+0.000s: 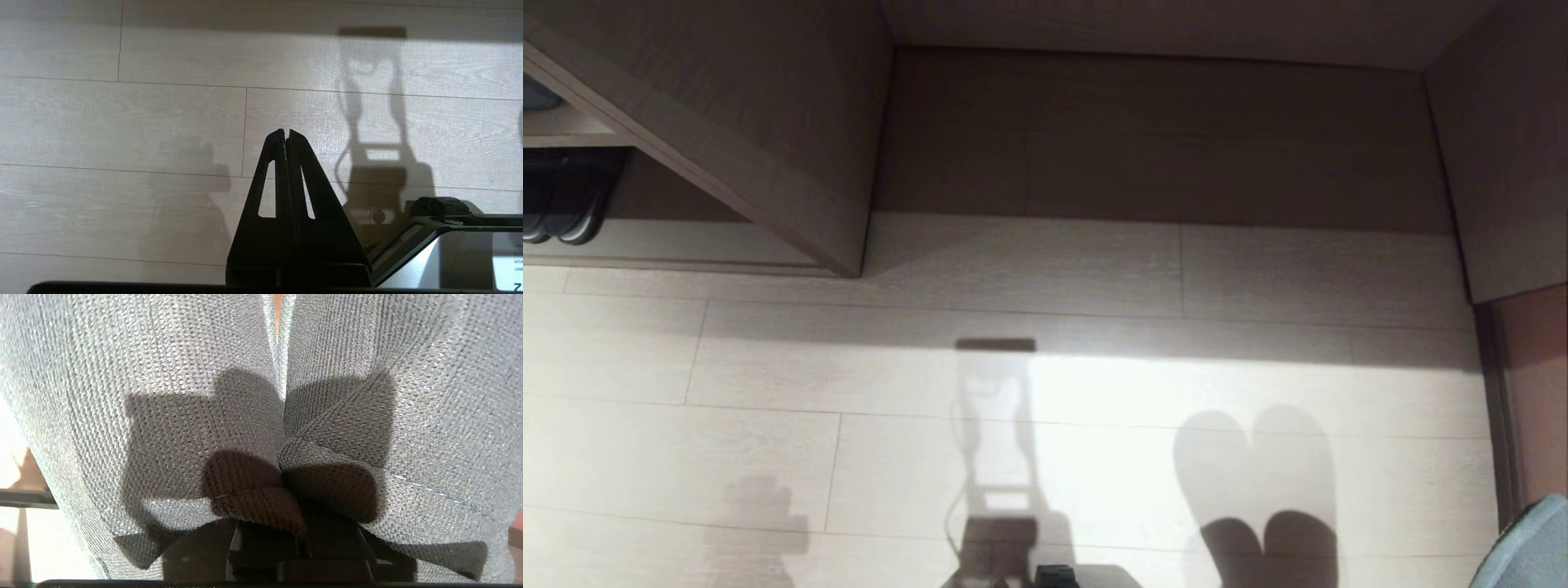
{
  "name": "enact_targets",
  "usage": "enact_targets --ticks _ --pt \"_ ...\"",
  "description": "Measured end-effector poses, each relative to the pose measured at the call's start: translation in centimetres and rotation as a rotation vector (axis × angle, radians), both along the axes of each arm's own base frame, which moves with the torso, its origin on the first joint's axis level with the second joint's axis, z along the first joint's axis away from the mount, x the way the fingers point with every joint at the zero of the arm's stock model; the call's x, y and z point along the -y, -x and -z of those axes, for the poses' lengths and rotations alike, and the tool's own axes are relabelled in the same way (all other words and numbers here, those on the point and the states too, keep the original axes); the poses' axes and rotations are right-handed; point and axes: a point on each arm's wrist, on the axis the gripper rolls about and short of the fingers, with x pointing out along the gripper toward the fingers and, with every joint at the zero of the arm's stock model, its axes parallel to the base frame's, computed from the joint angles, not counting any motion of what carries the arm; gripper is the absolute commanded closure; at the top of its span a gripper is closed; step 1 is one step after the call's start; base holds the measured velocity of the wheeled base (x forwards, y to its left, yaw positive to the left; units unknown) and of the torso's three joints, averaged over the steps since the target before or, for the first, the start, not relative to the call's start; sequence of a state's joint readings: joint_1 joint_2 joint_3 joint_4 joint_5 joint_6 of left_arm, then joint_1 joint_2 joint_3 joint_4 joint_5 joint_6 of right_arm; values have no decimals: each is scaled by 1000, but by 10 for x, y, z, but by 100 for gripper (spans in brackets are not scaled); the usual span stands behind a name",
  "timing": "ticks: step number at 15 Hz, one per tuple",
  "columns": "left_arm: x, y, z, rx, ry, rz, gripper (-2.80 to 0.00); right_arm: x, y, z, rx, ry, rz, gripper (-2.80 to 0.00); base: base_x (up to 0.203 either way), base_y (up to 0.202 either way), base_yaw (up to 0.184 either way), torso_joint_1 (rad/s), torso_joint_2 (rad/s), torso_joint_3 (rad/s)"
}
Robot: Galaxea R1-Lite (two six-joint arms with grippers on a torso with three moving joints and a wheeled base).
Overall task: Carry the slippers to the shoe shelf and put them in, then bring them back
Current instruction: Place the slippers into the shoe cabinet
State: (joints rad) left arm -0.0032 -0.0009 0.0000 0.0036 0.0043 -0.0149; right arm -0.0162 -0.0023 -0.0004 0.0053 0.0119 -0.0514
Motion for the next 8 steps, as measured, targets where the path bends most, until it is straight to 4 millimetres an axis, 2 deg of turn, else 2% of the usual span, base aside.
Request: enact_targets --ticks 8 --pt "0 0 0 0 0 0 0 0 0 0 0 -15 4 0 0 0 0 1 2 203"
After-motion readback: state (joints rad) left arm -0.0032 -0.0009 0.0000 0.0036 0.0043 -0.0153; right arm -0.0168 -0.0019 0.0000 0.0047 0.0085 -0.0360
